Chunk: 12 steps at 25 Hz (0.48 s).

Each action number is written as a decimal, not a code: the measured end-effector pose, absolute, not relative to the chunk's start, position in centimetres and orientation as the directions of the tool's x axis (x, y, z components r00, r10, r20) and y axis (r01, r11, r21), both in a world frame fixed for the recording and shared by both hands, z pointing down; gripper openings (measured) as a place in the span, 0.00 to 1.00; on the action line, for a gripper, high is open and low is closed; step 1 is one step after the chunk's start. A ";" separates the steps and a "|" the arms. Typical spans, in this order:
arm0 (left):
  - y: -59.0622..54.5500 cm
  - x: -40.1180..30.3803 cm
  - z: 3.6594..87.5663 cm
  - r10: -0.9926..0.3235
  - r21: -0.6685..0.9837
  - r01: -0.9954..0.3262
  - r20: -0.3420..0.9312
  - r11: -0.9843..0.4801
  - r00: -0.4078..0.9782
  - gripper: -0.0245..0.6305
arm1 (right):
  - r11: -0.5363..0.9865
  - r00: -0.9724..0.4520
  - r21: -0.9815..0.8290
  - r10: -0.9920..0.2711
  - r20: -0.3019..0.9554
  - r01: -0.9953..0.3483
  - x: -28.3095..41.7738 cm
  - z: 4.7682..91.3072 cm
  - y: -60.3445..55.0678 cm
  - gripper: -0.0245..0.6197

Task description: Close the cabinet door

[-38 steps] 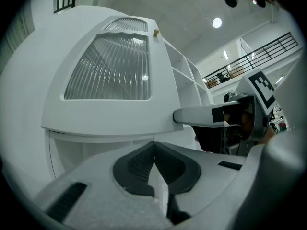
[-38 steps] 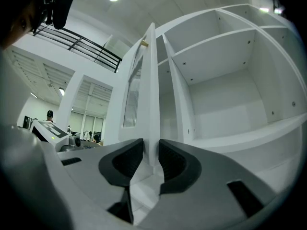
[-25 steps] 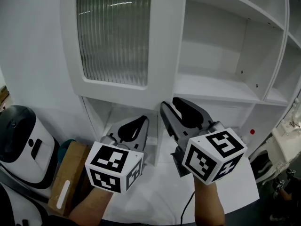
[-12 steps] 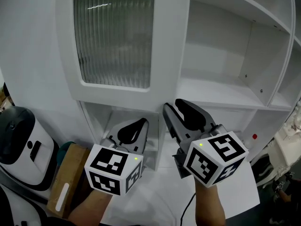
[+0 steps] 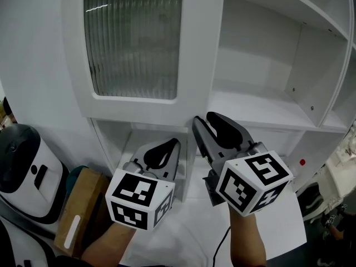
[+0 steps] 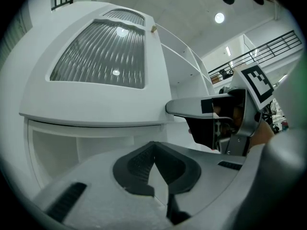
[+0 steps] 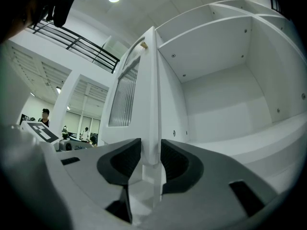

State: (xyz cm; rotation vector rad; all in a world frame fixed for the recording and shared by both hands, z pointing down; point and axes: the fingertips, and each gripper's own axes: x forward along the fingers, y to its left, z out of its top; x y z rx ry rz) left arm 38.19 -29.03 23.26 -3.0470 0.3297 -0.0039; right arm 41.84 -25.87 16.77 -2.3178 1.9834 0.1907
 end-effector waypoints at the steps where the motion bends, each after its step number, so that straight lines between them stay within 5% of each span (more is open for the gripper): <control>1: -29.0 38.2 23.3 -0.215 -0.076 -0.215 -0.005 -0.974 0.977 0.05 | -0.154 0.150 0.015 -0.977 -0.151 -0.988 41.9 16.8 -25.9 0.25; 12: -29.4 38.7 23.6 -0.225 -0.068 -0.225 0.000 -0.972 0.974 0.05 | -0.143 0.140 0.009 -0.977 -0.159 -0.990 42.6 16.8 -26.5 0.22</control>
